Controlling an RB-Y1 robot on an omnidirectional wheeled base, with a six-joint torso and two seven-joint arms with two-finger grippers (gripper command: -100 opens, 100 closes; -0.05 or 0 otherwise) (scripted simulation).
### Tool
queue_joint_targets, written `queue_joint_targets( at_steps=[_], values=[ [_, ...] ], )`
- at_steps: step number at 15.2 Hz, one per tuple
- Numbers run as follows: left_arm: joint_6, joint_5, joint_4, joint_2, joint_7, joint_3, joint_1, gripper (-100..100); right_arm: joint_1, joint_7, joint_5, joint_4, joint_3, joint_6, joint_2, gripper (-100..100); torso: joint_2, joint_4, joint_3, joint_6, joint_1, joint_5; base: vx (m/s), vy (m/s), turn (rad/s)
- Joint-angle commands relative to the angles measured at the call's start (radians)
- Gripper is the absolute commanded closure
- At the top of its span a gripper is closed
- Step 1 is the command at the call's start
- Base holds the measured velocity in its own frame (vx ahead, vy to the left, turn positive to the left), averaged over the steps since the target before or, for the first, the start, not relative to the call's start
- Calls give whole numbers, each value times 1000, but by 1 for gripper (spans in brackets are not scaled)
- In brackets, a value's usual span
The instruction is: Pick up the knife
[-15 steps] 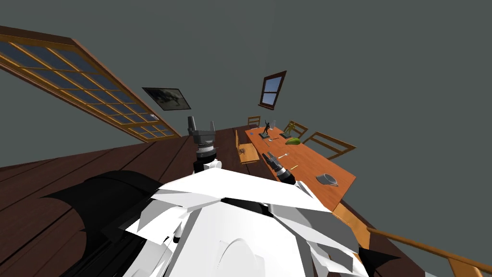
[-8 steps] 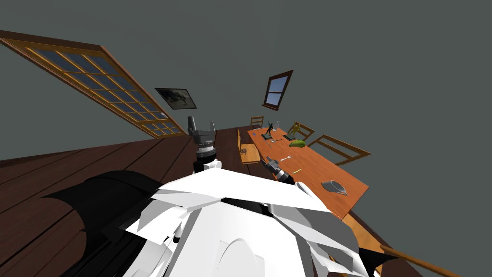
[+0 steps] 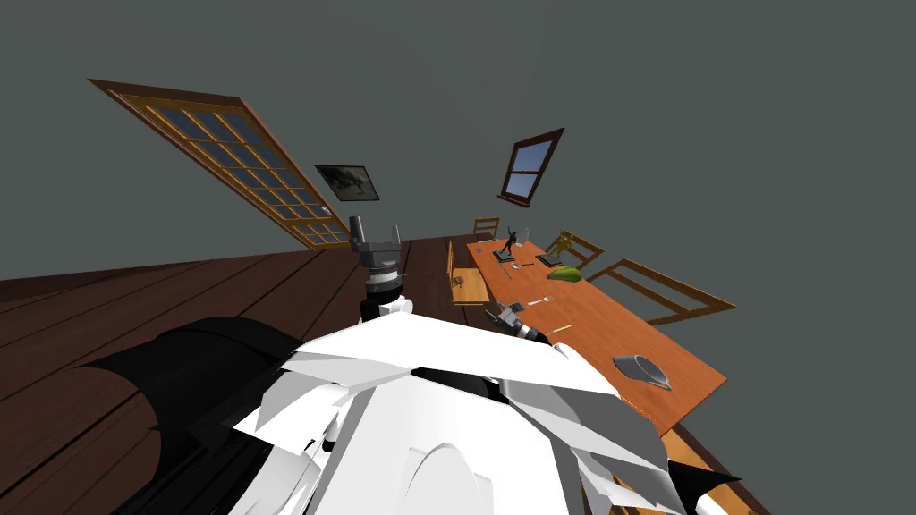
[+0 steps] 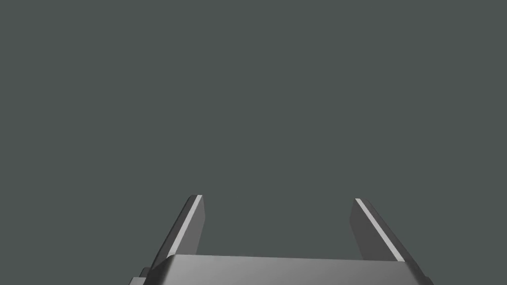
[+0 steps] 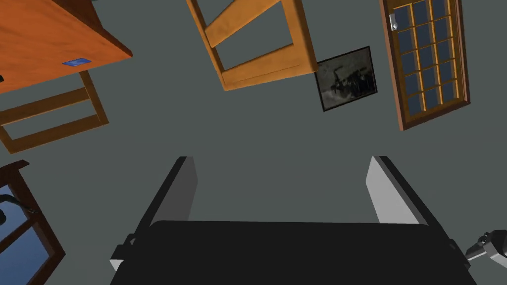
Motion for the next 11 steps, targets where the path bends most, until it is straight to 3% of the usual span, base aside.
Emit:
queue_joint_targets(
  at_steps=[1,2,4,5,7,8,10,11],
  values=[
    [0,0,0,0,0,0,0,0,6,10,35,17,5,-7,-7,-100,0,0,0,0,0,0,7,-19,68],
    [0,0,0,0,0,0,0,0,2,10,68,50,29,-2,-45,-100,0,0,0,1,0,0,8,-15,154],
    [0,0,0,0,0,0,0,0,2,10,98,50,29,-2,-45,-100,0,0,0,0,0,0,6,-17,135],
    [0,0,0,0,0,0,0,0,-1,10,125,83,53,3,-81,-100,0,0,0,0,0,0,6,-17,208],
    [0,0,0,0,0,0,0,0,-1,10,160,83,53,3,-81,-100,0,0,0,0,0,0,4,-21,131],
    [0,0,0,0,0,0,0,0,-4,11,187,116,77,8,-117,-100,0,0,0,1,0,0,5,-19,159],
    [0,0,0,0,0,0,0,0,-4,11,222,116,77,8,-117,-100,0,0,0,0,0,0,5,-21,127],
    [0,0,0,0,0,0,0,0,-7,11,250,148,101,13,-152,-100,0,0,0,1,0,0,6,-19,155]
  ],
)
